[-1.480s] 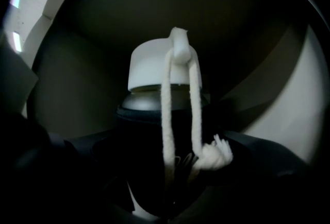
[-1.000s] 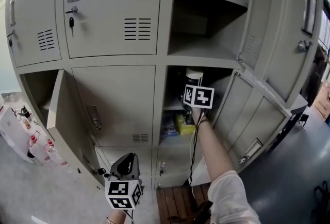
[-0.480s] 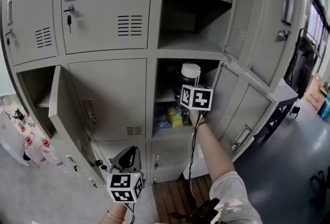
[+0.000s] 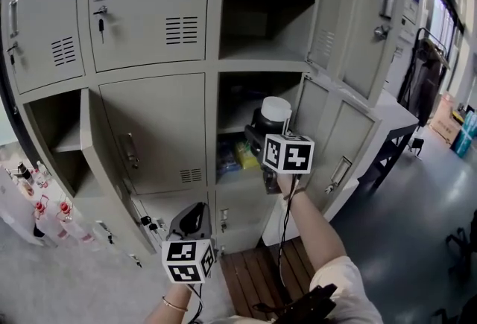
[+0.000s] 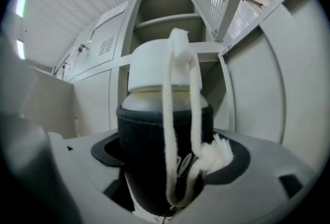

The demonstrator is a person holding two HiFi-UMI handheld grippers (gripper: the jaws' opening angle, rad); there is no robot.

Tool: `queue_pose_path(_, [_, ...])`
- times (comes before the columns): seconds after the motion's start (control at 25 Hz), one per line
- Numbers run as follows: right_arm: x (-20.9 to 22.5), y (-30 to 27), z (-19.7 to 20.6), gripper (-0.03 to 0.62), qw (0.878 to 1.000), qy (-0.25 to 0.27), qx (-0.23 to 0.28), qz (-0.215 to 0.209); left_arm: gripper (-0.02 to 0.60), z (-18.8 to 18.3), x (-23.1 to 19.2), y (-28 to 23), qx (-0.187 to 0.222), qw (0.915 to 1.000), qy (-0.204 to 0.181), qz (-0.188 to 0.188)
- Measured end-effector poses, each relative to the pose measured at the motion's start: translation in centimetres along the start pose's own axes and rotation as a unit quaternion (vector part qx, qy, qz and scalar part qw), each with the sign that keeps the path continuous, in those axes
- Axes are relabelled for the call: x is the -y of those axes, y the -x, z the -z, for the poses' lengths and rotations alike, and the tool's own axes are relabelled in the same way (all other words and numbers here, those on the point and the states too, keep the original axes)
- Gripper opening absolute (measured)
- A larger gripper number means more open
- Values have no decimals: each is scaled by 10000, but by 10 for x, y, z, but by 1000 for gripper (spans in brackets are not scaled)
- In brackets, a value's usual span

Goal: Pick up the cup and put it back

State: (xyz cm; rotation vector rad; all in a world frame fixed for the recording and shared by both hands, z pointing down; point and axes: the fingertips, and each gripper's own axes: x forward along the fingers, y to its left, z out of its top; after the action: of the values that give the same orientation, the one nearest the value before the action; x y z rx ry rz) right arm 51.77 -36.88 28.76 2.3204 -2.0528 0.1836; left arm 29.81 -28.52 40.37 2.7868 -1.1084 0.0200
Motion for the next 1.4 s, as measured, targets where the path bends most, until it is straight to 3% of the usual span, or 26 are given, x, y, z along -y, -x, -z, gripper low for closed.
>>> queue_pose_path(0.24, [-18,51,27,419,9999,-160,-10,-56,26,0,0,11,-35,9999,35,98])
queue_pose_path(0.64, [-34,114,90,419,9992,-21,-56,402,26,-6,-22,6,2,9998,188,29])
queue_pose_path(0.88, [-47,133,126,419,9988,-14,-86,486,26,-9,-24,0,29,10000,25,72])
queue_pose_path(1.4, [-54,153,134,417,9987,103,-6,503,26,0,-18,8,15,10000,42,70])
